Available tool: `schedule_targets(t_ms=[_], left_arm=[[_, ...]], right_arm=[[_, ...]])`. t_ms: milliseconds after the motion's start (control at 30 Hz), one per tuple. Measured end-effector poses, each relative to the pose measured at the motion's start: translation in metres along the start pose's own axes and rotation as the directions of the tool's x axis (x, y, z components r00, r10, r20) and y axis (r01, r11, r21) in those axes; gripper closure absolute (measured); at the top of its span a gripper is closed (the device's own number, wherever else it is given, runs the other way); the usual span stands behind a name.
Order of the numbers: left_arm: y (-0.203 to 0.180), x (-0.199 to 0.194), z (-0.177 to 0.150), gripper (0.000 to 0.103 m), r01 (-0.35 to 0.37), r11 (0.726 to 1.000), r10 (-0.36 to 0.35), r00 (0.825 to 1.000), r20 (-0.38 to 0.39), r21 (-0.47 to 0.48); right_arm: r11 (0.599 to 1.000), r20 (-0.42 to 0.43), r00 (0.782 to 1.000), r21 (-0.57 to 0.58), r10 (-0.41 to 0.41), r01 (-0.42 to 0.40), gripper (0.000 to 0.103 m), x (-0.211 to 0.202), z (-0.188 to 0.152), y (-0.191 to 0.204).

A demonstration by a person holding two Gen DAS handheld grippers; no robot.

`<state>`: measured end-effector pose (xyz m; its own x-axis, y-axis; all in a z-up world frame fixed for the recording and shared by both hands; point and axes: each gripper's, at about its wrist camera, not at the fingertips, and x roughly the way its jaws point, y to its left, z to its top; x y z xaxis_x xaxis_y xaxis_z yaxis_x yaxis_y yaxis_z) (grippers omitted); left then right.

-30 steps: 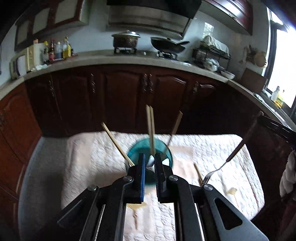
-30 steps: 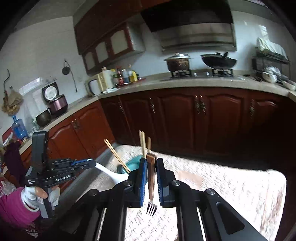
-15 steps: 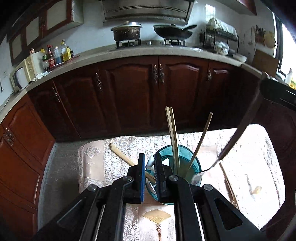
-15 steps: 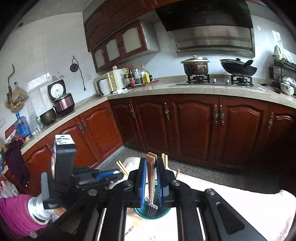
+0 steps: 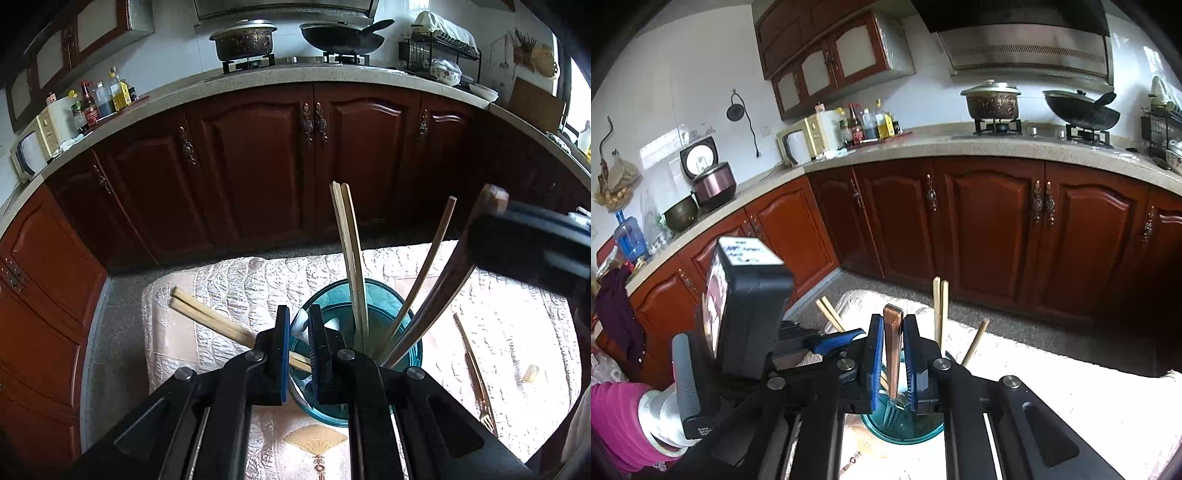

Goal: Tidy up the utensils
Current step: 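Lower both utensils into the cup and open both tools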

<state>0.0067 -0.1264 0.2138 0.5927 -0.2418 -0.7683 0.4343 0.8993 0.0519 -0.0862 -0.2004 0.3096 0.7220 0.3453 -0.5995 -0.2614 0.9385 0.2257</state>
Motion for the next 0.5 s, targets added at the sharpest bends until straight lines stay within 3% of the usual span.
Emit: schedule_targets(t_ms=[367,500], left_arm=[[-0.013,0.003,-0.003,0.093,0.009,0.999,-0.010,1.000,0.008,0.049],[-0.006,0.008,-0.001,0.093,0.013,1.000,-0.013,1.000,0.002,0.019]], right_arm=[[0.998,-0.090,0.996,0.057,0.031,-0.026,0.090,0.028,-0.033,-0.017],[0.994,-0.102,0.994,0.098,0.050,-0.040,0.090,0.028,-0.042,-0.029]])
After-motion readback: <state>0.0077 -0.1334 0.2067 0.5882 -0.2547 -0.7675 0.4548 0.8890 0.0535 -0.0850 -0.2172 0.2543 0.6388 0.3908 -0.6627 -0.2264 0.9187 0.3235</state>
